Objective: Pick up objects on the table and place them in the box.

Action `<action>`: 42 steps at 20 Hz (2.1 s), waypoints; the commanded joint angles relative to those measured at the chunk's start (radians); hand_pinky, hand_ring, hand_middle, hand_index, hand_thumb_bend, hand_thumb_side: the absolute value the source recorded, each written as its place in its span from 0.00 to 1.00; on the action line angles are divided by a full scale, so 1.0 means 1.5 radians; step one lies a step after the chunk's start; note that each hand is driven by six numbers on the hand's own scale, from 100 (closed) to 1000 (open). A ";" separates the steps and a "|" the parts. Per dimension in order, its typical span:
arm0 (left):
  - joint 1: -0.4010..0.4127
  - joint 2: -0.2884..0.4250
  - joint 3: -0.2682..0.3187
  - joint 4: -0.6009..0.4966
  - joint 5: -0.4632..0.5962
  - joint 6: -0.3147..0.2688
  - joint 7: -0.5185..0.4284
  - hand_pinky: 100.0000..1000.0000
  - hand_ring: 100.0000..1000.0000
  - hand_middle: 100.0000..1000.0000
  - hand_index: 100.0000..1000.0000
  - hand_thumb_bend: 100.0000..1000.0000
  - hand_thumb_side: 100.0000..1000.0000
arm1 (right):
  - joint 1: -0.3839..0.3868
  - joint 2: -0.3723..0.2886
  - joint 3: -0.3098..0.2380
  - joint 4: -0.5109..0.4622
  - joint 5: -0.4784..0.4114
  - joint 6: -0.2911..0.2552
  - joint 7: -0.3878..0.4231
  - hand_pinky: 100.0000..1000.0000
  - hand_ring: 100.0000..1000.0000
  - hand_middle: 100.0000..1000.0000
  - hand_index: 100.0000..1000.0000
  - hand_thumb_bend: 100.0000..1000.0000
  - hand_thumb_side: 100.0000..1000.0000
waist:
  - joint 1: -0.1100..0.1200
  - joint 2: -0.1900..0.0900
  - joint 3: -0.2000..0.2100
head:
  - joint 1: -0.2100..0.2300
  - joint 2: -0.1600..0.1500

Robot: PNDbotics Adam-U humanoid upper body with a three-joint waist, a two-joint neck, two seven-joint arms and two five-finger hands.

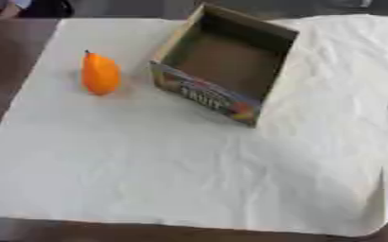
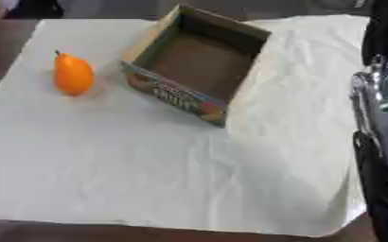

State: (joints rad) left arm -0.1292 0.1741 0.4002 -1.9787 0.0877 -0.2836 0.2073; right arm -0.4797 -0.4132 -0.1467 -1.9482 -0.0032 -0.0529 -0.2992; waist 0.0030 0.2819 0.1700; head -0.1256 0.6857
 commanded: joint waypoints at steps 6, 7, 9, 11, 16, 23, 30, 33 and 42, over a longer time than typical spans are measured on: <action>-0.001 0.014 0.009 -0.014 -0.004 0.004 -0.001 0.31 0.48 0.60 0.66 0.00 0.71 | -0.007 -0.014 -0.003 -0.003 0.007 -0.002 0.004 0.85 0.91 0.48 0.68 0.00 1.00 | -0.001 -0.012 -0.001 | 0.003 0.006; -0.002 0.023 0.011 -0.014 -0.014 0.004 -0.001 0.30 0.48 0.60 0.66 0.00 0.70 | -0.007 -0.015 -0.003 -0.003 0.007 -0.002 0.004 0.85 0.91 0.48 0.68 0.00 1.00 | -0.001 -0.012 -0.002 | 0.003 0.008; -0.006 0.052 0.014 -0.014 -0.054 0.001 0.001 0.30 0.47 0.60 0.67 0.00 0.67 | -0.007 -0.016 -0.002 -0.002 0.008 -0.001 0.005 0.85 0.91 0.47 0.68 0.00 1.00 | 0.001 -0.012 -0.003 | 0.001 0.014; -0.013 0.083 0.012 -0.014 -0.095 0.003 0.011 0.29 0.46 0.60 0.68 0.00 0.64 | -0.007 -0.016 -0.001 -0.001 0.008 -0.001 0.006 0.85 0.91 0.47 0.68 0.00 1.00 | 0.002 -0.013 -0.004 | -0.004 0.023; -0.030 0.161 0.003 0.019 -0.195 0.015 0.048 0.29 0.46 0.60 0.71 0.00 0.61 | -0.008 -0.017 0.001 -0.001 0.008 -0.001 0.009 0.85 0.91 0.47 0.68 0.00 1.00 | 0.006 -0.013 -0.009 | -0.022 0.033; -0.075 0.268 -0.028 0.118 -0.290 0.039 0.069 0.29 0.44 0.58 0.73 0.07 0.56 | -0.010 -0.016 0.005 0.001 0.007 0.000 0.013 0.85 0.90 0.46 0.68 0.00 1.00 | 0.010 -0.013 -0.016 | -0.018 0.019; -0.156 0.394 -0.069 0.289 -0.355 0.020 0.035 0.30 0.43 0.55 0.82 0.23 0.69 | -0.012 -0.012 0.009 0.001 0.007 0.001 0.017 0.85 0.90 0.46 0.68 0.00 1.00 | 0.010 -0.020 -0.022 | -0.014 0.019; -0.194 0.432 -0.092 0.359 -0.402 0.001 0.007 0.33 0.47 0.62 0.86 0.32 0.74 | -0.013 -0.011 0.010 0.002 0.007 0.001 0.019 0.85 0.90 0.46 0.68 0.00 1.00 | 0.009 -0.022 -0.025 | -0.011 0.017; -0.326 0.484 -0.185 0.523 -0.584 -0.093 -0.148 0.44 0.60 0.74 0.98 0.57 0.82 | -0.019 -0.009 0.022 0.007 0.004 0.004 0.031 0.85 0.90 0.46 0.68 0.00 1.00 | 0.013 -0.022 -0.030 | 0.016 0.011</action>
State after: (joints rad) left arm -0.5987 0.8458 0.1323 -1.2133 -0.7576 -0.4040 0.0203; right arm -0.4932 -0.4121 -0.1146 -1.9318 0.0021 -0.0468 -0.2578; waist 0.0173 0.2675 0.1241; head -0.1078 0.7125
